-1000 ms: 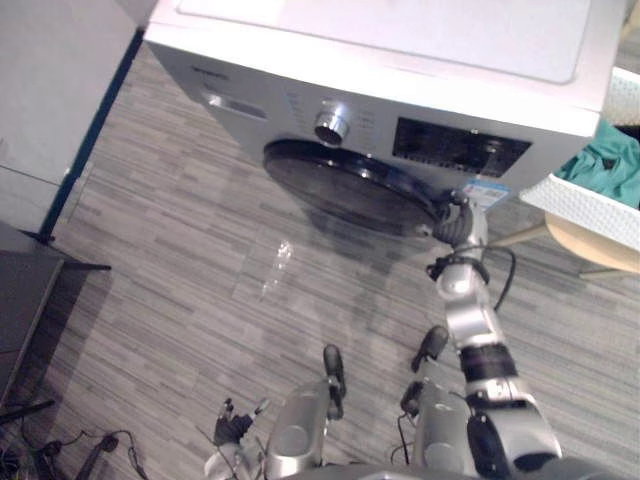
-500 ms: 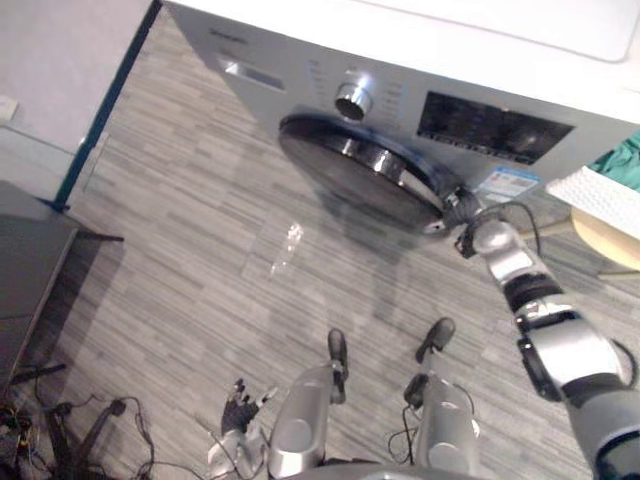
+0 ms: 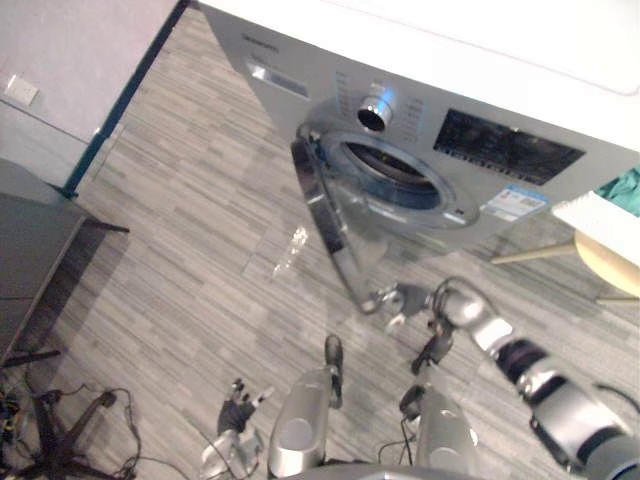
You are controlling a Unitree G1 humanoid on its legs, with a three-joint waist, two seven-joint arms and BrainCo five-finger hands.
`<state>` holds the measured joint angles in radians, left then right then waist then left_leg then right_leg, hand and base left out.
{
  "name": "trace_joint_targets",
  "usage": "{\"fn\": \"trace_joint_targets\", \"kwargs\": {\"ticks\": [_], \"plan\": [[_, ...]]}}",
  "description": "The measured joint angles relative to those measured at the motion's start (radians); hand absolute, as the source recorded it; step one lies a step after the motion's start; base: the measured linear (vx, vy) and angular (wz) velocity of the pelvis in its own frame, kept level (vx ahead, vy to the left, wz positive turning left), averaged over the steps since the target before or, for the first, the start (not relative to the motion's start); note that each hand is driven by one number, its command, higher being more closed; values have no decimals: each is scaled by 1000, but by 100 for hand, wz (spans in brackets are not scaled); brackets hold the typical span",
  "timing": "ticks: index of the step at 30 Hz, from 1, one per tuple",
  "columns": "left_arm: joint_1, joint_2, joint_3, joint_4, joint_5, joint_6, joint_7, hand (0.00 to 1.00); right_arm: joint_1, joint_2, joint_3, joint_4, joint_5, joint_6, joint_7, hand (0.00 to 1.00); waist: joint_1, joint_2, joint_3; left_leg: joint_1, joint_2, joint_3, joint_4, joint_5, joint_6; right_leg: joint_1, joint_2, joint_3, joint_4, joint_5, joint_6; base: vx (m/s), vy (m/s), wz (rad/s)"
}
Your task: Pick up the laundry basket with both hands and put the clothes into the washing machine.
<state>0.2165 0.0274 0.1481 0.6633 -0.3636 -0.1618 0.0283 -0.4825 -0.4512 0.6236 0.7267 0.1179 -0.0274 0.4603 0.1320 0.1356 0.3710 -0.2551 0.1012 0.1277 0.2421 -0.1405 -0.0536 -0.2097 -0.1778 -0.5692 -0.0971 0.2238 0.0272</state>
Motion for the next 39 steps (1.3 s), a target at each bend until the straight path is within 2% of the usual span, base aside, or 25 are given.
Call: {"fn": "trace_joint_targets", "kwargs": {"ticks": [2, 4, 5, 7, 8, 9, 11, 12, 14, 16, 18, 19, 20, 21, 22, 24, 25, 27, 28, 29, 32, 36, 39], "plan": [[1, 8, 63, -65, 0, 0, 6, 0, 81, 43, 0, 3, 7, 2, 3, 0, 6, -16, -18, 23, 0, -6, -1, 0, 0, 27, 0, -4, -1, 0, 0, 3, 56, 11], [9, 10, 138, -184, 0, 0, 28, 0, 149, 88, -17, 15, 6, 2, 1, 0, 19, -40, -64, 28, 0, -10, -3, 0, 0, 34, 0, -5, -2, 0, 0, -14, 53, 7], [19, 11, 182, -280, 0, -1, 47, 0, 173, 121, -40, 42, -3, -4, -5, 0, 21, -56, -89, 31, 2, -10, -7, 0, 0, 34, -3, -4, -2, -3, 3, -21, 31, 0], [44, 6, 234, -455, 6, 0, 72, 0, 209, 164, -102, 91, -35, -9, -22, 0, 22, -72, -107, 48, 1, -3, -14, 1, -2, 47, -7, -2, -2, -5, 5, -52, 37, -2], [55, -7, 264, -583, 26, 0, 89, 0, 231, 190, -155, 126, -70, -9, -40, 0, 23, -76, -123, 52, 0, -3, -17, 0, -2, 54, -10, -5, -2, -11, 13, -72, 39, 4], [58, -13, 279, -644, 47, 0, 95, 0, 246, 200, -177, 144, -95, -8, -49, 0, 24, -77, -134, 52, -1, -5, -19, 0, -3, 55, -11, -7, -2, -16, 16, -61, 38, 14], [55, -16, 304, -825, 173, 3, 114, 0, 286, 220, -216, 215, -191, -5, -82, 0, 23, -73, -159, 61, -3, -20, -23, 2, -5, 70, -11, -25, -2, -16, 17, -25, 30, 15], [53, -16, 303, -859, 215, 6, 119, 0, 296, 229, -224, 233, -212, -4, -90, 0, 22, -73, -167, 59, -3, -24, -24, 3, -6, 71, -11, -29, -2, -16, 18, -9, 27, 15], [29, -14, 270, -975, 362, 27, 126, 0, 323, 250, -251, 289, -261, 7, -120, 0, 21, -75, -179, 59, -4, -44, -30, 9, -16, 79, -10, -42, -2, -15, 17, 1, 25, 21], [18, -8, 214, -1025, 427, 28, 122, 0, 338, 267, -275, 320, -279, 8, -145, 0, 21, -78, -185, 58, -3, -48, -32, 11, -18, 80, -9, -47, -2, -15, 17, 10, 22, 10], [18, 45, 59, -1076, 444, 25, 71, 0, 353, 287, -305, 356, -295, 10, -179, 0, 20, -84, -191, 57, 0, -49, -30, 12, -18, 81, -6, -47, -2, -15, 17, 11, 15, 1], [18, 54, 44, -1077, 444, 24, 62, 0, 354, 290, -308, 359, -297, 10, -181, 0, 20, -85, -191, 57, 0, -49, -30, 12, -18, 80, -6, -46, -2, -15, 17, 0, 0, 0], [18, 93, -17, -1076, 428, 21, 18, 0, 356, 300, -313, 370, -314, 11, -188, 0, 15, -90, -194, 56, 1, -48, -30, 12, -18, 79, -4, -44, -2, -15, 17, 32, 25, -9], [16, 147, -90, -1060, 373, 10, -32, 0, 357, 311, -313, 388, -327, 9, -200, 0, 14, -99, -199, 55, 3, -46, -26, 12, -18, 76, -1, -35, -2, -15, 17, 40, 30, -11], [14, 160, -107, -1050, 354, 3, -45, 0, 357, 313, -313, 391, -331, 9, -200, 0, 14, -101, -200, 54, 4, -44, -24, 11, -18, 74, -1, -33, -2, -15, 17, 35, 25, -12], [-21, 267, -252, -944, 244, -22, -140, 0, 362, 316, -313, 397, -359, 8, -200, 0, 10, -119, -207, 36, 5, -41, -14, 11, -18, 56, 0, -30, -2, -14, 16, 29, 27, -5], [-34, 293, -283, -902, 223, -22, -172, 0, 362, 317, -313, 398, -365, 8, -200, 0, 8, -127, -209, 30, 6, -38, -13, 11, -18, 47, 1, -27, -2, -12, 14, 13, 29, -9], [-95, 354, -345, -697, 164, -10, -265, 0, 360, 323, -312, 394, -365, 3, -202, 0, -8, -163, -205, 11, 13, -19, -5, 11, -18, 22, 5, -10, -2, -7, 7, -2, 27, -22], [-110, 358, -345, -641, 157, -5, -273, 0, 361, 327, -312, 392, -365, 2, -202, 0, -8, -175, -206, 4, 16, -12, -1, 11, -18, 11, 7, -4, -2, -4, 3, -20, 20, -26], [-159, 364, -342, -532, 153, 2, -284, 0, 359, 329, -313, 384, -365, -2, -204, 0, -10, -197, -199, -10, 20, -7, 6, 11, -19, -4, 12, 3, -2, -1, -1, -27, 10, -19], [-326, 377, -332, -292, 228, 24, -247, 0, 340, 342, -314, 373, -365, -10, -236, 0, -10, -255, -162, -59, 35, -1, 40, 10, -20, -42, 21, 12, -2, 11, -18, -76, 2, -13], [-513, 421, -295, -71, 403, 45, -173, 0, 313, 348, -321, 324, -365, -14, -271, 0, -13, -303, -90, -118, 53, 7, 88, 4, -27, -86, 29, 28, -2, 29, -32, -100, 14, -14], [-691, 537, -261, 121, 496, 59, -123, 0, 295, 351, -335, 266, -364, -23, -288, 0, -16, -355, -23, -167, 69, 12, 114, 2, -34, -133, 42, 46, -2, 21, -10, -125, 8, -17]]}}
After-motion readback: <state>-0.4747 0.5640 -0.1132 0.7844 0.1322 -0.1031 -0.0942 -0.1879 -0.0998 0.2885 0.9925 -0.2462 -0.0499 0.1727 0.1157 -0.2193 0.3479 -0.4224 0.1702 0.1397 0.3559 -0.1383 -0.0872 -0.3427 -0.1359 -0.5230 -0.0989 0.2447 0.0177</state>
